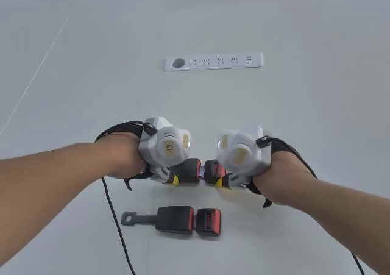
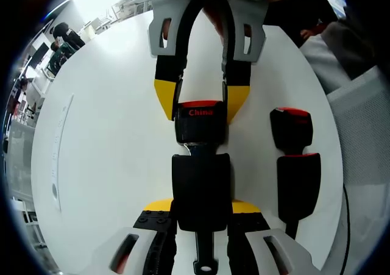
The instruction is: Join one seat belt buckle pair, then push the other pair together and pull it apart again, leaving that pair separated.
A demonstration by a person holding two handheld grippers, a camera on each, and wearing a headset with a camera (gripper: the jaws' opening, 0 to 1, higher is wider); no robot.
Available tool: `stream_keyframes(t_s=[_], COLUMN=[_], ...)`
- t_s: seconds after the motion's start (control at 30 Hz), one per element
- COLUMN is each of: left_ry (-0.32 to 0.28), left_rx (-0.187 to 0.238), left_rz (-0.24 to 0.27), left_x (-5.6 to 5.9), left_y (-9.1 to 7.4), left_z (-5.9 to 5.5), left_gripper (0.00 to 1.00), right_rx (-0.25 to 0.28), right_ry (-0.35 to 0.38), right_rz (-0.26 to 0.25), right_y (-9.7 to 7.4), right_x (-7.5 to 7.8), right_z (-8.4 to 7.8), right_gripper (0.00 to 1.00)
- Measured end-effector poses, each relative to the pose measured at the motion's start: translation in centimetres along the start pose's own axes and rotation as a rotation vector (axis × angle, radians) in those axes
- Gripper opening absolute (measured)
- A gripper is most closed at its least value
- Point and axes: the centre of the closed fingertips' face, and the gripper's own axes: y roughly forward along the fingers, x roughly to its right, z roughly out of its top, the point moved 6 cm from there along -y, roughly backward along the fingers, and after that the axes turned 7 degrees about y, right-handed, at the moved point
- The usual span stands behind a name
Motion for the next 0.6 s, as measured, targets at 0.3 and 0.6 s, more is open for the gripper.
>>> stream_keyframes(t_s=[0.3,0.6], left_ry=[0.000,-0.006], left_rx=[-0.010,-0.015], left_rz=[0.006,-0.010], left_x=[0.1,0.0], left_y=[0.0,0.0], left_z=[0.1,0.1], left_gripper=[0.32,0.32], right_rx=[0.003,-0.006], right_ry=[-0.018,-0.023], right_rz=[-0.002,-0.017], right_y=[-0.1,-1.0], right_x=[0.0,0.0], right_z=[-0.1,-1.1], right_gripper=[0.31,0.31])
